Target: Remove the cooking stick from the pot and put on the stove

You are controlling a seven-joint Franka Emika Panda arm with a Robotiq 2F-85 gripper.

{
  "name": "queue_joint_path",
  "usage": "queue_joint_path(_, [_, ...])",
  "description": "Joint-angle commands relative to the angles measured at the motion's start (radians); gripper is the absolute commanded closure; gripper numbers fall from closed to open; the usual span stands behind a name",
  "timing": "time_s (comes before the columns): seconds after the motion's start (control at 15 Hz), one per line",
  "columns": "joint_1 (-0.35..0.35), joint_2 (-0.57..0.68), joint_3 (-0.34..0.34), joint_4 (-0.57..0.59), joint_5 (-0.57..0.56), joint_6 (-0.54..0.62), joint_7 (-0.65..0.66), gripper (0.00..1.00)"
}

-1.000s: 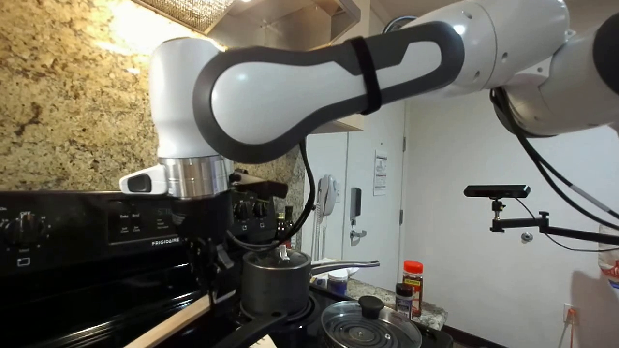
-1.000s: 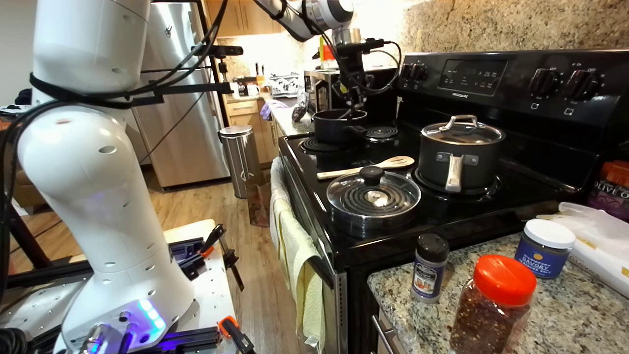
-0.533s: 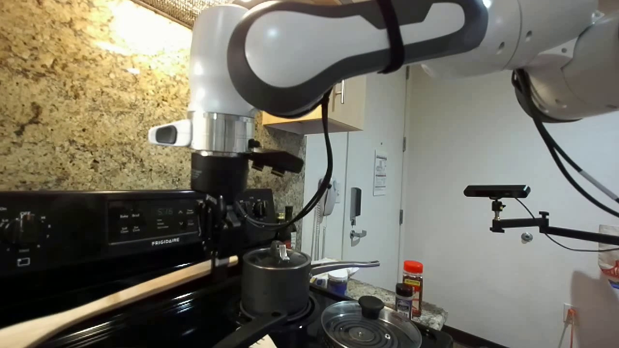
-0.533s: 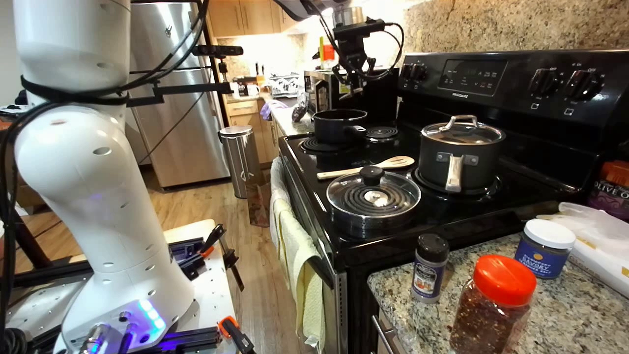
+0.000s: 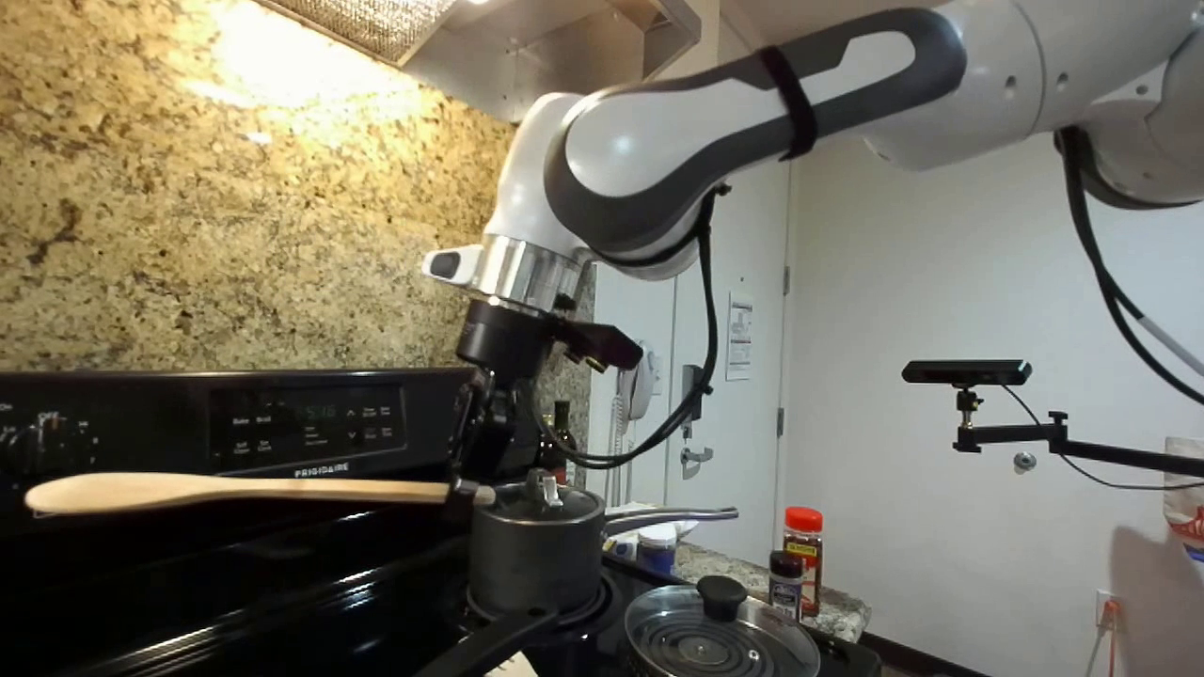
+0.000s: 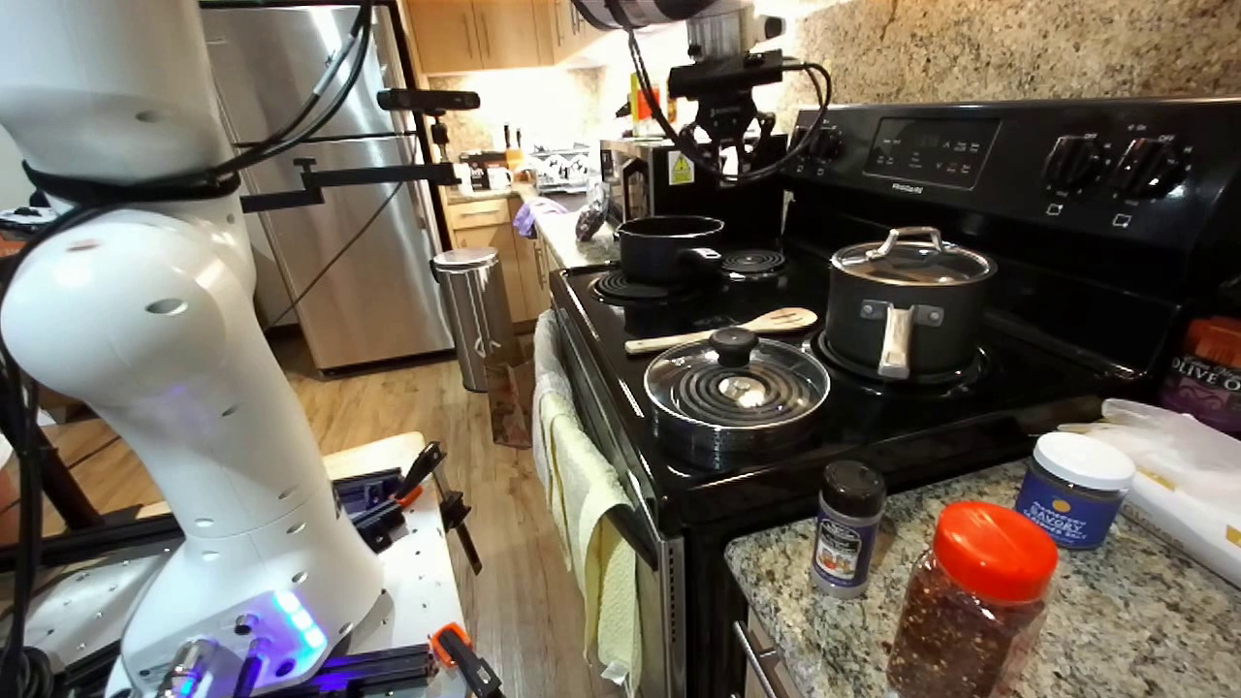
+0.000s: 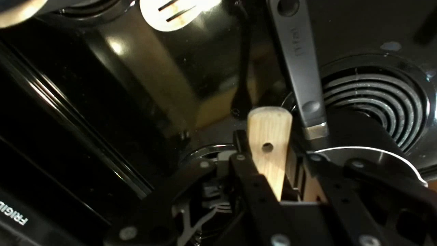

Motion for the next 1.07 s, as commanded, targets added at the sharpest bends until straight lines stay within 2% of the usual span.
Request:
queue_joint_path(0.0, [-0.04,-0.096,-0.012,-0.2,0.149,0.165,-0.014,0.93])
queue_joint_path(0.4, [-0.041,-0.176,-0.04,-0.433,0.343,0.389,-0.024,0.93])
queue_joint_path(0.67, [-0.028,-0.222,-0.058,-0.54,0.399,0.468,-0.019,0.93])
queue_joint_path(1.0, [-0.011,-0.27,-0.098,-0.61,0.454,0.535,-0.029,0.93])
